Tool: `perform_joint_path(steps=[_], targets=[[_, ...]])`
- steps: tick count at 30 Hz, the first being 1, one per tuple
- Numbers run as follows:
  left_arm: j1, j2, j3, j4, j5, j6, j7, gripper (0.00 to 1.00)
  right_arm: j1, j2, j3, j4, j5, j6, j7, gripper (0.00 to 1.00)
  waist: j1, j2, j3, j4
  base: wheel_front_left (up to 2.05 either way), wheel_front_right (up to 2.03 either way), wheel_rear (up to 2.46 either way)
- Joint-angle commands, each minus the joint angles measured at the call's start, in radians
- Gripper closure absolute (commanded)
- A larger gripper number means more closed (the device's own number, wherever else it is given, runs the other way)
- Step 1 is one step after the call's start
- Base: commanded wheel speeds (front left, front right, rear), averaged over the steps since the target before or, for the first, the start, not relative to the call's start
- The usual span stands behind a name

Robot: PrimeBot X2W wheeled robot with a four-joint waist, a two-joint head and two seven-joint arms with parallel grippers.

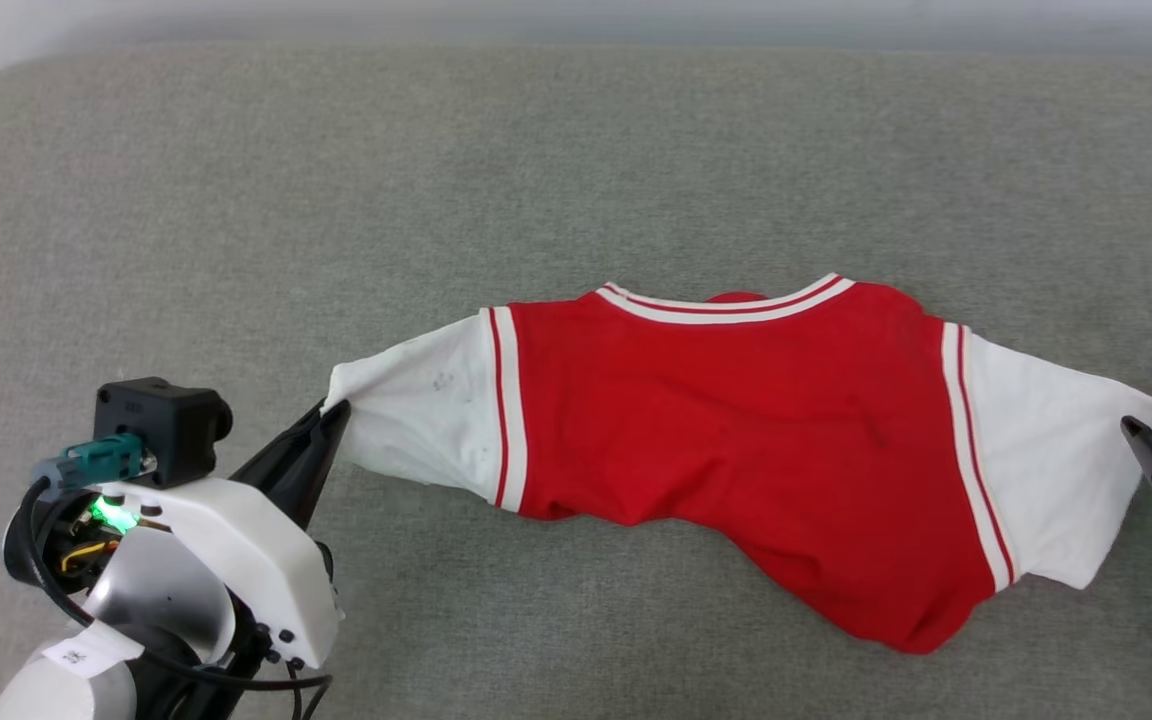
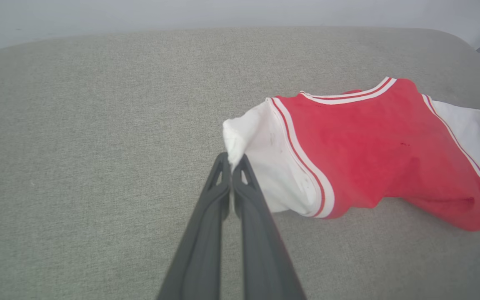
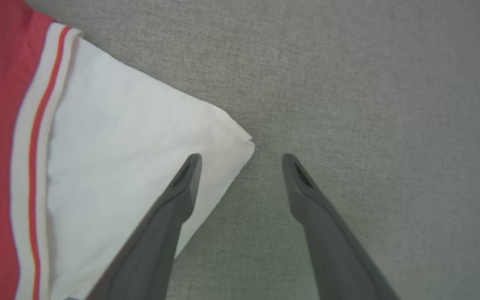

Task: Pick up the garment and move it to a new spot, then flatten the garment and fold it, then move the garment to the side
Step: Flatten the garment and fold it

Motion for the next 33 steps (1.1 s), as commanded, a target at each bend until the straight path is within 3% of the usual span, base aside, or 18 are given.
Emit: perform_joint_path(steps=[1, 8, 13, 14, 15, 16, 33], targets=[[0.005, 0.001, -0.005, -0.015, 0.005, 0.004, 0.004, 1.00, -0.028, -0.012, 0.011, 0.025, 0.001, -0.001, 0.010, 0.00, -0.0001, 0.0000, 0.021, 0.022, 0.00, 0.00, 0.00], [-0.017, -0.020, -0.033, -0.040, 0.005, 0.004, 0.009, 1.00, -0.078, -0.041, 0.051, 0.138, -0.035, -0.001, 0.008, 0.00, -0.0001, 0.0000, 0.048, 0.053, 0.00, 0.00, 0.00], [-0.023, -0.027, -0.046, -0.030, 0.001, -0.001, 0.005, 1.00, -0.067, -0.027, 0.096, 0.213, -0.015, 0.001, 0.018, 0.00, -0.0001, 0.0000, 0.053, 0.064, 0.00, 0.00, 0.00], [-0.023, -0.026, -0.045, -0.026, 0.001, 0.000, 0.003, 1.00, -0.064, -0.025, 0.105, 0.224, -0.007, 0.001, 0.021, 0.61, -0.0001, 0.0000, 0.052, 0.065, 0.00, 0.00, 0.00], [-0.024, -0.025, -0.043, -0.022, 0.002, 0.001, 0.002, 1.00, -0.063, -0.027, 0.112, 0.230, -0.002, 0.001, 0.016, 0.96, -0.0001, 0.0000, 0.051, 0.065, 0.00, 0.00, 0.00], [-0.024, -0.025, -0.043, -0.018, 0.002, 0.001, 0.001, 1.00, -0.064, -0.030, 0.115, 0.236, 0.000, 0.001, 0.009, 1.00, -0.0001, 0.0000, 0.049, 0.064, 0.00, 0.00, 0.00], [0.008, -0.018, 0.015, 0.036, 0.001, 0.026, -0.067, 1.00, -0.142, -0.097, 0.123, 0.200, 0.002, -0.001, -0.199, 1.00, -0.0001, 0.0000, -0.122, -0.005, 0.00, 0.00, 0.00]])
